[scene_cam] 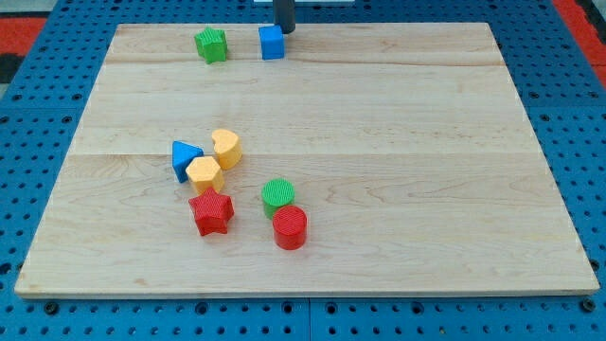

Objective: Slide the yellow hexagon towards left

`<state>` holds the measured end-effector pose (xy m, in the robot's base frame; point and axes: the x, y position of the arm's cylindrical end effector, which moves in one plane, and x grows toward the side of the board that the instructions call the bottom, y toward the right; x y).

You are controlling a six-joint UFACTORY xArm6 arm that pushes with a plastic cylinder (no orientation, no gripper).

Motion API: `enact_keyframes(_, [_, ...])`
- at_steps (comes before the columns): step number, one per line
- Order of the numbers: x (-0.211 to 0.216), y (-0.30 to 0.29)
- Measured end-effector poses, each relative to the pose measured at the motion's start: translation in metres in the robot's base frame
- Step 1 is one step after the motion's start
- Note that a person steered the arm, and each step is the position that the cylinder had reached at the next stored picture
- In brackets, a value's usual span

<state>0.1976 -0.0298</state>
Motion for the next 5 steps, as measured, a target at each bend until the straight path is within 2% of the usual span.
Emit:
enact_keyframes(2, [0.01, 0.0])
enact_keyframes(3, [0.01, 0.027])
enact_keyframes(4, [0.036, 0.072])
enact_keyframes(5, [0.091, 0.077])
